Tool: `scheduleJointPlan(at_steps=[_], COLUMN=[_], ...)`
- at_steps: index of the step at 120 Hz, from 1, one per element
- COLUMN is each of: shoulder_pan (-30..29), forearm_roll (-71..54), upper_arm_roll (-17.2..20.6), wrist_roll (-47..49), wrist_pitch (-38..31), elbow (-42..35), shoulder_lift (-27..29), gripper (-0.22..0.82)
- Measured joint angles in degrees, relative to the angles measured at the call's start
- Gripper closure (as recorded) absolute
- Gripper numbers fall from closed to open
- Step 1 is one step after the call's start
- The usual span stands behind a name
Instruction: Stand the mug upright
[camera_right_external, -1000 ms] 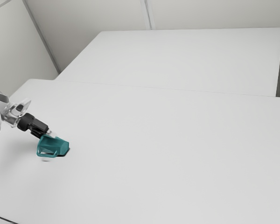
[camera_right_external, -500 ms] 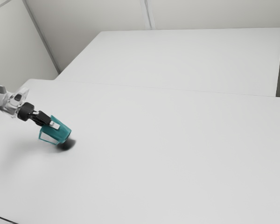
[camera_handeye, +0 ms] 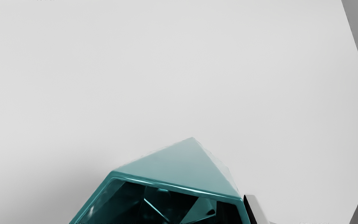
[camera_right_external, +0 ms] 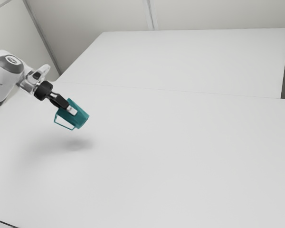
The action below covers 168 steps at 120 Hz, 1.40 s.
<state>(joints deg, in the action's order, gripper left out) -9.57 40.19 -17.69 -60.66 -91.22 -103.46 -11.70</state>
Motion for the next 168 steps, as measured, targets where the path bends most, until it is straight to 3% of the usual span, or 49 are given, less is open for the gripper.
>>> scheduleJointPlan(at_steps=[27, 59, 112, 168], shoulder_pan=[0.17, 1.63, 8.89, 9.16], forearm_roll=[-9.69, -20.15, -33.46, -38.23], upper_arm_roll=[7.6, 12.82, 14.55, 16.11], wrist_roll=[7.02, 14.75, 26.33, 36.32], wrist_pitch=[-3.26, -6.42, -11.04, -20.05], elbow=[0.01, -0.01, -0.69, -5.18], shoulder_lift=[5.02, 7.73, 9.1, 7.1], gripper=[0.78, 0.78, 0.78, 0.78])
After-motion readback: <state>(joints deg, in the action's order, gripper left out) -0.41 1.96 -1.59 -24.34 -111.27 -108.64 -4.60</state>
